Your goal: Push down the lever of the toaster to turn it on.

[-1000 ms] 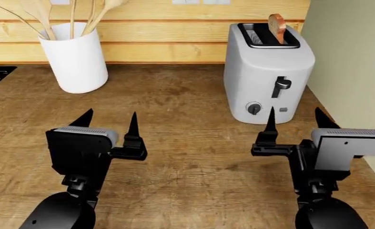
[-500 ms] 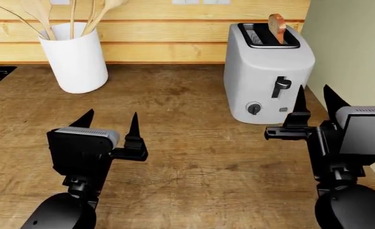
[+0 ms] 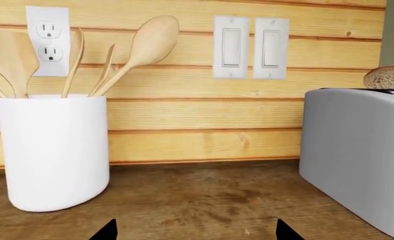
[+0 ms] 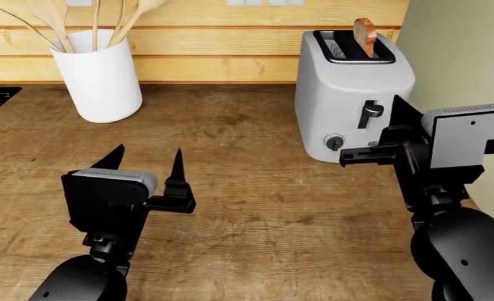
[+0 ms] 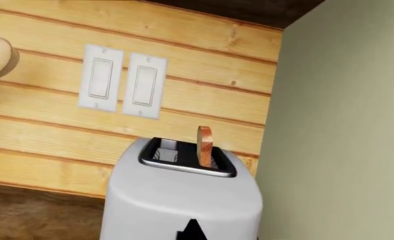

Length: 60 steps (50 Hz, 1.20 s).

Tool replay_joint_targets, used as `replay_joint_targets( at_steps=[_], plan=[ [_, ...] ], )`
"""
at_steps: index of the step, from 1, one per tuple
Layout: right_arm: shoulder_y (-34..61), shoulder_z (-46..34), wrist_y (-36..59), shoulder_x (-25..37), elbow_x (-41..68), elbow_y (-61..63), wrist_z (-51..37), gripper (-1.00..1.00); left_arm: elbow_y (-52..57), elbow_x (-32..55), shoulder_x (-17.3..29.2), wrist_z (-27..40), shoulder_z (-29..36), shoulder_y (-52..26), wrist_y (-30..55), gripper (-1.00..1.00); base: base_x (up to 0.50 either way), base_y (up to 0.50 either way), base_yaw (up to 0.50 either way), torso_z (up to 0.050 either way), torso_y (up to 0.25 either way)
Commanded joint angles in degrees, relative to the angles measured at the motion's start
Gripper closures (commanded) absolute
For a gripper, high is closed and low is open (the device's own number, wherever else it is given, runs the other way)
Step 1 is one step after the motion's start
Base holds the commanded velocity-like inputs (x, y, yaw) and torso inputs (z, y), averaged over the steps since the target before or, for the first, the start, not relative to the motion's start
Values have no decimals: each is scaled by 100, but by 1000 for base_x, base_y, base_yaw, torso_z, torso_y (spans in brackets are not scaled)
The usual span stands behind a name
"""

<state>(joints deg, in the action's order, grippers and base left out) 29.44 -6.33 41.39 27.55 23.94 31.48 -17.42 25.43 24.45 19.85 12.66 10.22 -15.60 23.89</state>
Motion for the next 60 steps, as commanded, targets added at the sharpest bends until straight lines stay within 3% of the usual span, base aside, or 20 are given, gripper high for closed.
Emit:
replay_joint_targets(
  at_steps=[1,60],
  plan=[
    [366,-145,101,-20,49,-370,147,100,22,22,20,28,3,3,1,-100,0,0,0,0,0],
    [985,-669,-419,-198,-275,-2608,600,100,20,65,91,112,88,34,-87,-100,0,0,0,0,0]
  ],
)
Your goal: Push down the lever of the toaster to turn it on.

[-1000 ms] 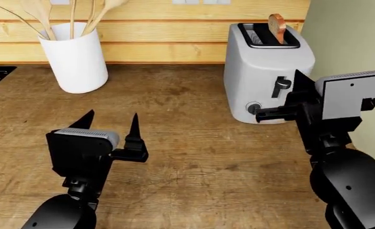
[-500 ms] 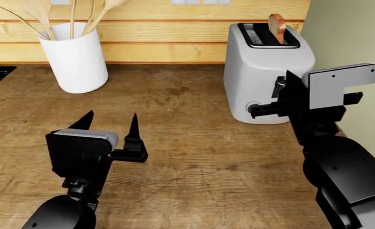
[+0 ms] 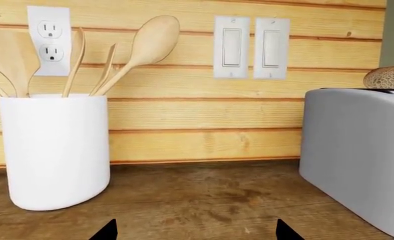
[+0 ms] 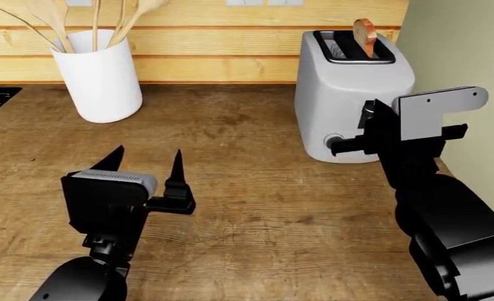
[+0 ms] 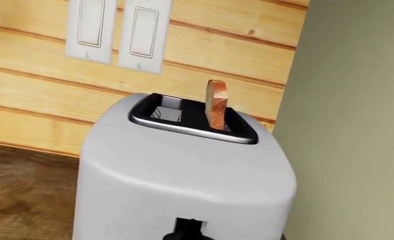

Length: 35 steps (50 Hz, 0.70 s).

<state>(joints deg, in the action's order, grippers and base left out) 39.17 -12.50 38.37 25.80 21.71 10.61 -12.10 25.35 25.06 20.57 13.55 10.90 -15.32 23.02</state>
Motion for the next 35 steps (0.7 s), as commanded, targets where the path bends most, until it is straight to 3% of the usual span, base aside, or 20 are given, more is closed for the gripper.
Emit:
replay_joint_targets(
  at_steps=[1,35],
  plan=[
    [13,-56,-139,-27,-55,-566,79,100,29,4,21,25,22,6,1,-100,12,0,0,0,0],
    [-202,-156,-390,-53,-77,-1320,246,100,-122,-7,28,15,92,41,-155,-100,10,0,5,0,0]
  ],
)
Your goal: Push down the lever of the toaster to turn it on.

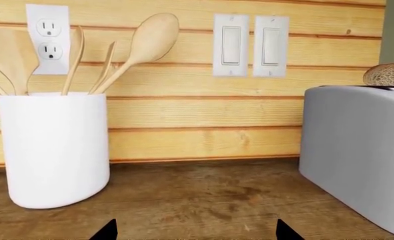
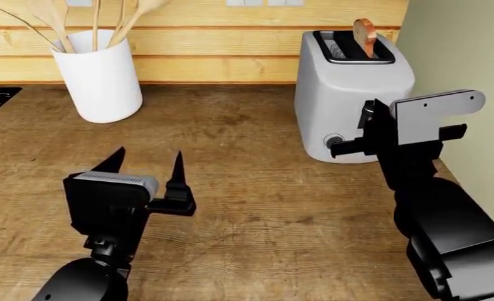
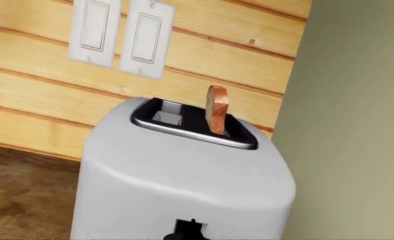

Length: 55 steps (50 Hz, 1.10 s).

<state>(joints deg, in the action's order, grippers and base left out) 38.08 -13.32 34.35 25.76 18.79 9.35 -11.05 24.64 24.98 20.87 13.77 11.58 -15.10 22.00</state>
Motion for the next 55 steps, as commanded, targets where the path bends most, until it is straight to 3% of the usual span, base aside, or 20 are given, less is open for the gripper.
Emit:
replay_joint_targets(
  at_steps=[1,55],
  plan=[
    [-103,-75,18,-47,222,-1196,145,100,-51,1,-2,-7,26,23,-57,-100,0,0,4,0,0],
    [-523,-206,-273,-122,253,-1795,299,100,-83,59,49,42,99,41,-129,-100,6,0,3,0,0]
  ],
)
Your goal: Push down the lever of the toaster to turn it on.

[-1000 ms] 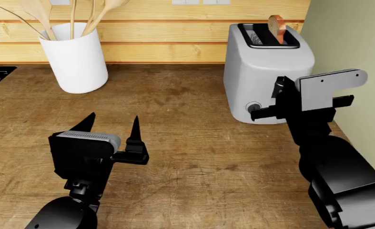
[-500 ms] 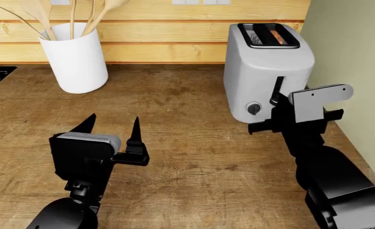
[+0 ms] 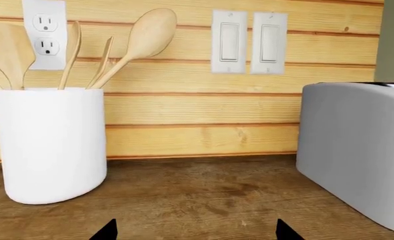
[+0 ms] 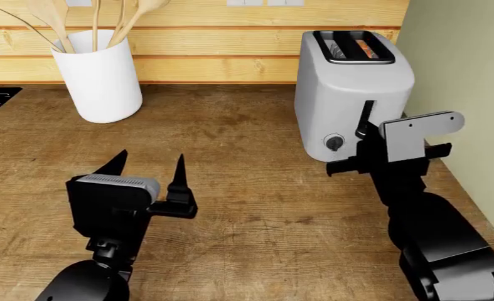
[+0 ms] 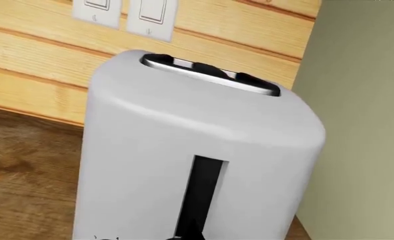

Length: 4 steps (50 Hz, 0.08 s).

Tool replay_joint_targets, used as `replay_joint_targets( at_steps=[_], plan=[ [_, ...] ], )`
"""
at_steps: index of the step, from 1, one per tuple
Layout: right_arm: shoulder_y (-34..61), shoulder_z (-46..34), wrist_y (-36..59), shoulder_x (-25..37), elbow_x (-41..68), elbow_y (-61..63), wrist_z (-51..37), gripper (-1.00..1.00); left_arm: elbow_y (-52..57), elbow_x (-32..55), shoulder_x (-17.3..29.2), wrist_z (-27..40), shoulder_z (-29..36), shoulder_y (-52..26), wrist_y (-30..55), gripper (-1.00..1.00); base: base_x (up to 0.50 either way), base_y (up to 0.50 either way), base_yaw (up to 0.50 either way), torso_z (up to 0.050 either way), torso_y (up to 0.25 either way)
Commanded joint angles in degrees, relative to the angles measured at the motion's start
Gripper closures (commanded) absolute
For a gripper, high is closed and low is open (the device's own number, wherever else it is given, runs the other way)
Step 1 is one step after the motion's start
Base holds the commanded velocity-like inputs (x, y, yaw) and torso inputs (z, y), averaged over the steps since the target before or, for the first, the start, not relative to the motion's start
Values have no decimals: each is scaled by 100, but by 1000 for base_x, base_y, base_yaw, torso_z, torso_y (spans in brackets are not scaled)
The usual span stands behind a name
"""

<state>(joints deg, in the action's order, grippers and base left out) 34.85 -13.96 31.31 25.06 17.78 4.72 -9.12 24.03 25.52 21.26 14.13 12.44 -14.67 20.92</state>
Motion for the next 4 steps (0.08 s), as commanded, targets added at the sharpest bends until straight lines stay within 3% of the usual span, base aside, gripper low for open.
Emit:
replay_joint_targets(
  at_steps=[1,4],
  plan=[
    [-202,-145,30,-53,354,-1338,107,100,-21,7,11,8,14,3,-22,-100,12,0,0,0,0],
    [-202,-148,33,-53,357,-1342,107,100,-25,5,13,10,24,6,-27,-100,4,0,2,0,0]
  ],
)
